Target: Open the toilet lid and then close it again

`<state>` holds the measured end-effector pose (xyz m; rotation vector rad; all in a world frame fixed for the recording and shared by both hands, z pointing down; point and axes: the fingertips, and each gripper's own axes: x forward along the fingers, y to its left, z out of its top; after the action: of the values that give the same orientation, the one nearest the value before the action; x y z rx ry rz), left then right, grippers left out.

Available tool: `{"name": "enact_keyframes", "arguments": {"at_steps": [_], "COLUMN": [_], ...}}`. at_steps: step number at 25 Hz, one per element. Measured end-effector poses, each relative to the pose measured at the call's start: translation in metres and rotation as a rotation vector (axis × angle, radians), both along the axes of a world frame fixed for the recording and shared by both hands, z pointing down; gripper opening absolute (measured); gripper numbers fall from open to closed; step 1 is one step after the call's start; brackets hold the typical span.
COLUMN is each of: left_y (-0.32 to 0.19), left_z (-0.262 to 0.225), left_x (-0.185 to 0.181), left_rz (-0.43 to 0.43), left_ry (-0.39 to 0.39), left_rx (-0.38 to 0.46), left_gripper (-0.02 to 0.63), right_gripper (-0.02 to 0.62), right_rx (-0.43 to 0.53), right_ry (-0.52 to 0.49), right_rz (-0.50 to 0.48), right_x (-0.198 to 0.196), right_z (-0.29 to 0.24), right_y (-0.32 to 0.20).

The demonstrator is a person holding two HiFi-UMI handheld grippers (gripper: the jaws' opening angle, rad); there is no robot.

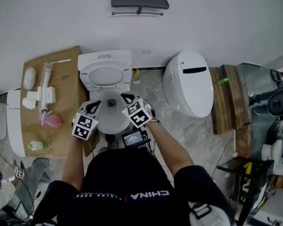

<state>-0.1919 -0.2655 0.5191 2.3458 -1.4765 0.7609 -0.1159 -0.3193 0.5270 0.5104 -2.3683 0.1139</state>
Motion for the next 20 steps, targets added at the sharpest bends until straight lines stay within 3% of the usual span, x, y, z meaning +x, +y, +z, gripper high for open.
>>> {"name": "enact_keyframes", "arguments": {"at_steps": [10,20], "left_y": [-0.025,-0.048], "left_z": [-0.007,0.002], "left_x": [0.016,-0.007], "left_rz": [-0.040,-0.037], "left_ry": [-0.028,-0.074], "left_rx": [0.010,-0.037], "left_gripper": [0.009,0.009], "right_gripper": [0.014,0.015], "right_rx": [0.002,0.004], "right_ry": [-0.025,-0.017], "right_rz": [-0.074,-0.110], "right_x": [0.002,-0.015], "right_z": [-0.007,0.002], "right_y": [-0.021,-0.040]}}
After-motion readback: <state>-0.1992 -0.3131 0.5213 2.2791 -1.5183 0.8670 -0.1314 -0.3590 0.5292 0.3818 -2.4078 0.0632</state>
